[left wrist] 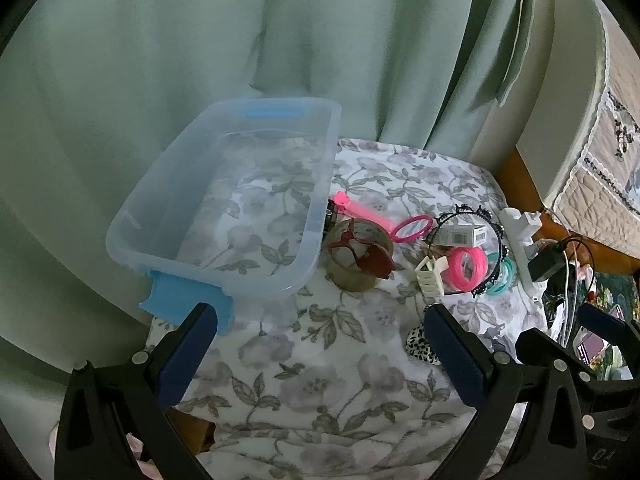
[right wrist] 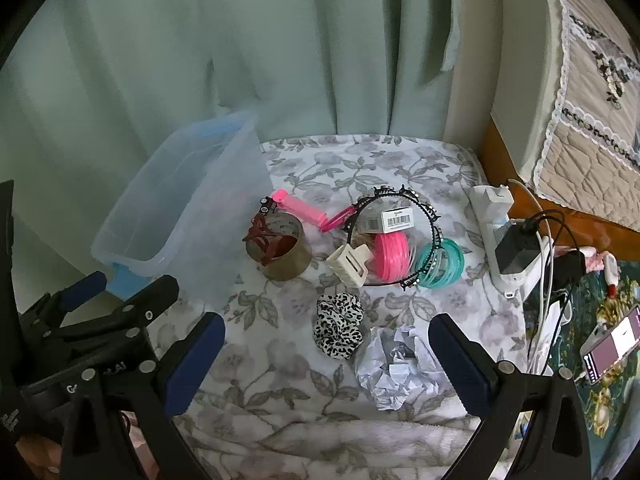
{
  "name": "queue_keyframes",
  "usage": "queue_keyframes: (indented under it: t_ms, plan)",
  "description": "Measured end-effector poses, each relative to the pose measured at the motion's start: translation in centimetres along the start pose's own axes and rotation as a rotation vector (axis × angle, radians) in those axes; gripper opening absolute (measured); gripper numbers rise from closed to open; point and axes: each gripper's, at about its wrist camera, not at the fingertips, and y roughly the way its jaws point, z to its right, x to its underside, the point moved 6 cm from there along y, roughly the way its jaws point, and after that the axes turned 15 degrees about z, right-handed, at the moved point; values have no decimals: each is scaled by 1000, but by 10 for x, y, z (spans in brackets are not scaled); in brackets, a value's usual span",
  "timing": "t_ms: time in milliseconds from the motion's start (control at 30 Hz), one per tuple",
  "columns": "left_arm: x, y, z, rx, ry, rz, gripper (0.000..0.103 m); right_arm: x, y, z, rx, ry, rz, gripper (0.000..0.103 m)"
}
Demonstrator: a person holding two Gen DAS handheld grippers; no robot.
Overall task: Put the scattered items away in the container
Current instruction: 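Move both tools toward the scattered items beside the clear container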
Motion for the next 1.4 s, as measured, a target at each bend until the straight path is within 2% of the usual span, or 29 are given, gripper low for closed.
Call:
queue_keyframes:
  t_ms: [333, 833, 1400]
  plan:
    - [0, -1, -14, 16, -10, 16, 103, -7, 1, -9, -21, -33, 16, 103]
    - [-12, -2, -34, -41, 3, 69, 103, -17, 6, -30, -53, -87, 29, 103]
    - [-10, 1, -46, -36, -29, 65, 103, -21, 13, -53, -76, -120, 23, 103]
